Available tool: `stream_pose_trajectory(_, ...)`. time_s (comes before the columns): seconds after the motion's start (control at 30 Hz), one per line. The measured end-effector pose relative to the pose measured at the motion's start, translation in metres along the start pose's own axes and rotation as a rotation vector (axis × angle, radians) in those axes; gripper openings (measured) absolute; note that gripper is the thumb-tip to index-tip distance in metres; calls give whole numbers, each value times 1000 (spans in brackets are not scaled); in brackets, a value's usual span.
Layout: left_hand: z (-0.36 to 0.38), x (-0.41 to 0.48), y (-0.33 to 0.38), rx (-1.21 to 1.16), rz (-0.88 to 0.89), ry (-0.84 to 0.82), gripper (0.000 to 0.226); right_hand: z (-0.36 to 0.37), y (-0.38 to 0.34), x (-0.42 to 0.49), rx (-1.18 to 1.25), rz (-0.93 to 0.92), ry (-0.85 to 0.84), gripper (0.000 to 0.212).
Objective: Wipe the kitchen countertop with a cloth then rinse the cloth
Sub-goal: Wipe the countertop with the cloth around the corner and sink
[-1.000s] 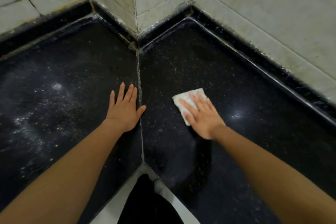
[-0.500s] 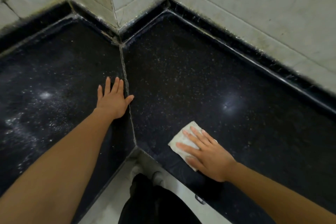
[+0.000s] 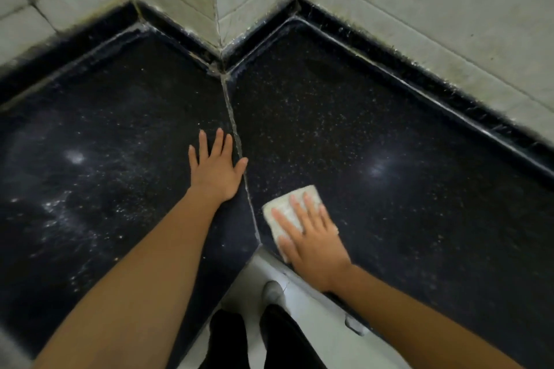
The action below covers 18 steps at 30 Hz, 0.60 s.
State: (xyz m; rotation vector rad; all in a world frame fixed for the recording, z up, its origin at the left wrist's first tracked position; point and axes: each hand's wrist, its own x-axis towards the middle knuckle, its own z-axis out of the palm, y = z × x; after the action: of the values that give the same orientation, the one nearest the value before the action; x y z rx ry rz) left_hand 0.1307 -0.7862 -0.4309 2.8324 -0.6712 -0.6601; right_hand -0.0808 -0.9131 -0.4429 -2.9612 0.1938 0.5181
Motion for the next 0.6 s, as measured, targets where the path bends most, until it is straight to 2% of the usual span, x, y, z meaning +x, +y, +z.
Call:
stream_pose_trajectory(0.1, -4, -9, -20, -41, 4, 117, 63, 0, -28, 12, 0, -155, -32, 51)
stream_pose_trajectory(0.17, -9, -18, -48, -33, -5, 175, 61, -11, -37, 31, 10, -171, -3, 50)
stream_pose_trajectory(0.37, -28, -34, -150, -19, -226, 160, 64, -36, -65, 115, 80, -2, -11, 56)
stream_pose_trajectory(0.6, -44, -20, -212, -26, -298, 171, 70, -71, -77, 209, 82, 102, 0, 53)
